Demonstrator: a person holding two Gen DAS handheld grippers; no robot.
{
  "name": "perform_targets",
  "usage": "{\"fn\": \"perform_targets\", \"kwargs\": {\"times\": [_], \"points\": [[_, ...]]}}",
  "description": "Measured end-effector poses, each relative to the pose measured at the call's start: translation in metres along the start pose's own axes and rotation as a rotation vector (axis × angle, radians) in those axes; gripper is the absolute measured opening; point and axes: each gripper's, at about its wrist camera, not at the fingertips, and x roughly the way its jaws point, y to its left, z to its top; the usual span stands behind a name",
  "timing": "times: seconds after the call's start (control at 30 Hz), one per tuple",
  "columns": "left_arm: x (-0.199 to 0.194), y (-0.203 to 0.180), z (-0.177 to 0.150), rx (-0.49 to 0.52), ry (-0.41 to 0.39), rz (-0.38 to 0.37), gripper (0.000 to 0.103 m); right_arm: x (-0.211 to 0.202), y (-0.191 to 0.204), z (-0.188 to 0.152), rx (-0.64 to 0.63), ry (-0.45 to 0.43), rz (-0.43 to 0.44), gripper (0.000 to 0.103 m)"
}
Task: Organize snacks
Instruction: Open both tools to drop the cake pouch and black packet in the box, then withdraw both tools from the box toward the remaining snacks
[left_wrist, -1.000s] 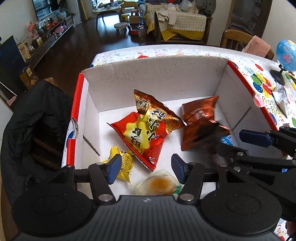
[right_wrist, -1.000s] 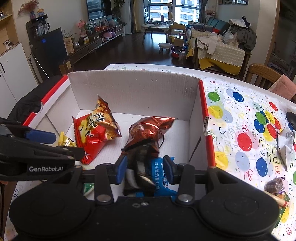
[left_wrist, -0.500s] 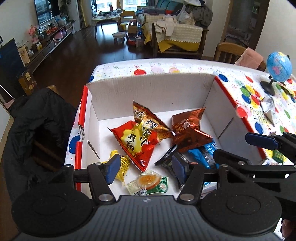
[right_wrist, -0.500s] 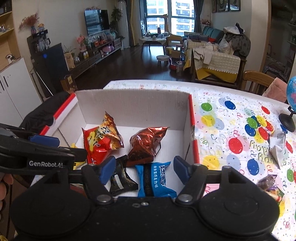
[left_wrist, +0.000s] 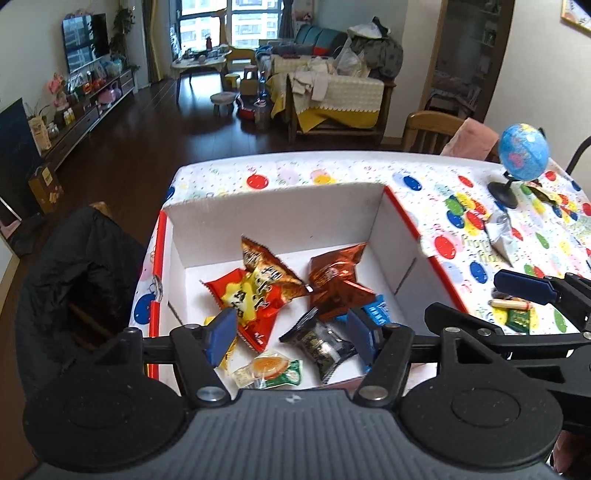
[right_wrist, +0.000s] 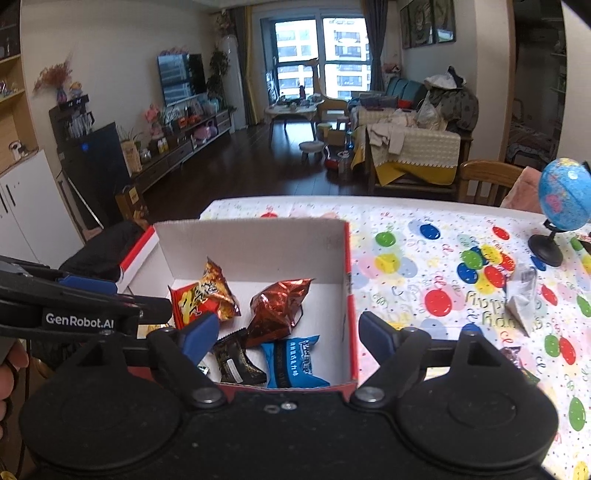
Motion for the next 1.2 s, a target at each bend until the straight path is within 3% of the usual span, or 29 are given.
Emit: {"fn": "perform_targets", "kwargs": {"times": [0.67, 1.07, 1.2], "points": [[-0.040, -0.051, -0.001, 0.040, -0.099, -0.101, 0.080, -0.064, -0.036, -0.014, 0.100, -0.123, -0.085, 0.086], [-0.033, -0.117, -0.007, 0.066, -0.083, -0.179, 0.091, -0.091, -0.092, -0.038, 0.166, -0.161, -0.132, 0.096], [-0.025, -0.148, -0.010, 0.070, -0.083, -0.165, 0.099, -0.098, -0.119, -0.048, 0.189, -0.159, -0.144, 0.101]]}}
